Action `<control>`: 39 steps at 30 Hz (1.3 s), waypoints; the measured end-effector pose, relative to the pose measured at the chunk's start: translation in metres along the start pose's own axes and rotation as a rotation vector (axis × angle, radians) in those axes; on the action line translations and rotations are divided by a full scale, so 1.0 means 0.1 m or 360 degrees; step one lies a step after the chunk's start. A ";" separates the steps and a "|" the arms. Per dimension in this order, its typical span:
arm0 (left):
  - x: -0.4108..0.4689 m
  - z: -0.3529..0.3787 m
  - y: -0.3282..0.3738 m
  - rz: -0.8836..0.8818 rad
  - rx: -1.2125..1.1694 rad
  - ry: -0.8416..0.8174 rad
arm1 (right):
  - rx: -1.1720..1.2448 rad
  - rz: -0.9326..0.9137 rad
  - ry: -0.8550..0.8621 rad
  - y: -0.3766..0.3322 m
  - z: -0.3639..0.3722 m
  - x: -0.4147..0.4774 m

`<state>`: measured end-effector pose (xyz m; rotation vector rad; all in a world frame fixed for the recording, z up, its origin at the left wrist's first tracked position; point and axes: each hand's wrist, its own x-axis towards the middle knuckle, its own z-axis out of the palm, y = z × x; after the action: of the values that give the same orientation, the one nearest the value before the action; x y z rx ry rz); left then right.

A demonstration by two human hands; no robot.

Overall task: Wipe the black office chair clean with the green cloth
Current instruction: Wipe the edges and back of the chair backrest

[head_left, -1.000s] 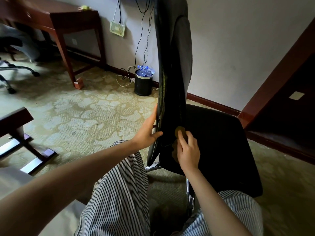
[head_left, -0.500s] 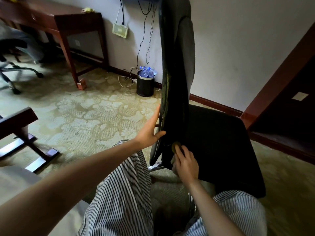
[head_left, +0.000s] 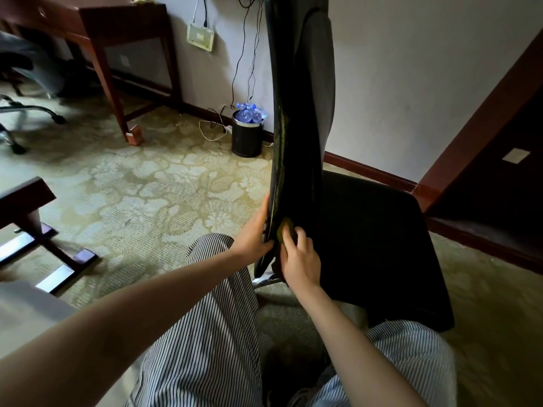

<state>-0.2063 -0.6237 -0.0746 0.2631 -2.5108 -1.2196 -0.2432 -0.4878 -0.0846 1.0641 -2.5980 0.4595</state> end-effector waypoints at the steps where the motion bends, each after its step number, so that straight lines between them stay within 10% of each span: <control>1: 0.01 0.01 -0.01 -0.0006 0.0017 0.0011 | -0.0030 0.0001 -0.0015 0.02 0.03 0.00; 9: 0.04 -0.03 -0.04 -0.0080 0.0023 -0.0019 | -0.0398 0.0182 -0.0915 0.16 0.27 -0.18; 18: 0.04 -0.01 -0.07 0.0026 0.0039 0.0066 | 0.0044 0.0249 0.0078 0.16 0.10 -0.14; 32: 0.01 -0.03 -0.11 -0.0009 -0.0107 -0.0038 | 0.0313 0.0333 -0.0637 0.07 0.29 -0.29; 39: -0.54 0.68 0.28 -0.0959 -0.0611 0.0879 | 0.0799 0.0469 -0.0599 0.23 0.13 -0.23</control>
<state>-0.1822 -0.5398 -0.1035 1.1363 -1.7246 -1.5390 -0.2460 -0.4639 -0.1096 0.9807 -3.0826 1.1269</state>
